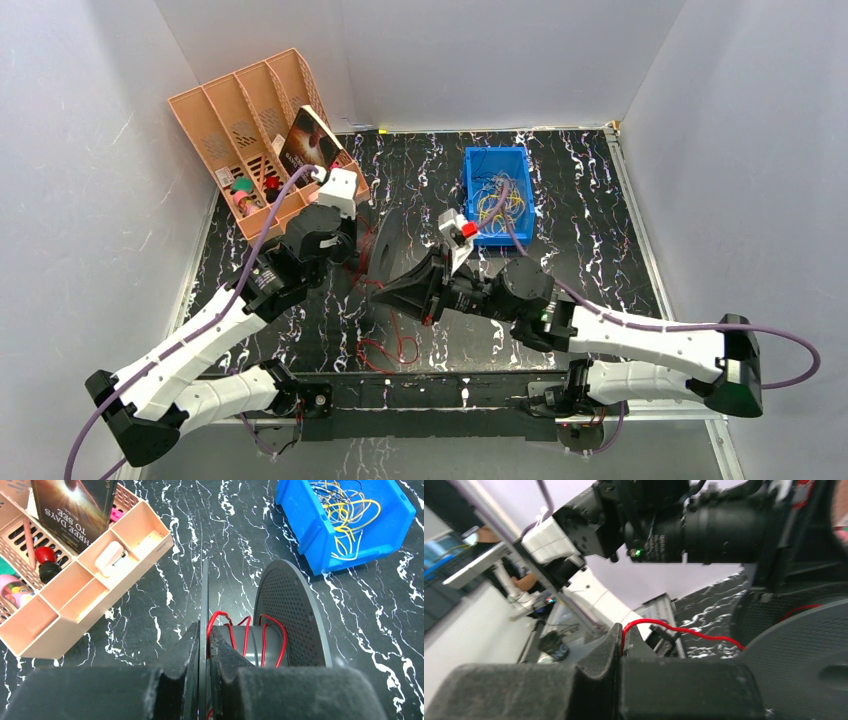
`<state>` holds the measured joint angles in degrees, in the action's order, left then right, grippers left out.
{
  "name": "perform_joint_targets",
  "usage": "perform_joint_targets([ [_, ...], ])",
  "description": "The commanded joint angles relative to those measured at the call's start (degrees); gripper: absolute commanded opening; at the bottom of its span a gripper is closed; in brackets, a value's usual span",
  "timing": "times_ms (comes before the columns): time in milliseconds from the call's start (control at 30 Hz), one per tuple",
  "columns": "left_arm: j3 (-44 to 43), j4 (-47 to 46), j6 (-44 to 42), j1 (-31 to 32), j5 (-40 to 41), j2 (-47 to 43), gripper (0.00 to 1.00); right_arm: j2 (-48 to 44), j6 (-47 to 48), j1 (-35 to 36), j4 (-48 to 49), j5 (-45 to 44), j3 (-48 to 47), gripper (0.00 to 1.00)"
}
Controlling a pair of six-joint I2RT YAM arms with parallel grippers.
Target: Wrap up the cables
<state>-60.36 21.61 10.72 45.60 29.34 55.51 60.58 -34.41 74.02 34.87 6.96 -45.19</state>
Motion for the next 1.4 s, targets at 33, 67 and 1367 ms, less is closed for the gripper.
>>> perform_joint_targets([
  [33,0.38,0.22,-6.50,-0.01,-4.41,-2.11,0.00,-3.45,14.51,-0.46,-19.09,-8.13,-12.20,0.00],
  [67,0.60,0.36,-7.28,-0.01,-5.45,-2.27,0.00,-3.18,16.19,-0.85,-23.87,-9.17,-14.25,0.00],
  [1367,-8.12,7.66,-10.76,0.01,-43.93,-9.70,0.00,-12.79,20.29,-16.98,-29.36,-19.67,9.29,0.15],
])
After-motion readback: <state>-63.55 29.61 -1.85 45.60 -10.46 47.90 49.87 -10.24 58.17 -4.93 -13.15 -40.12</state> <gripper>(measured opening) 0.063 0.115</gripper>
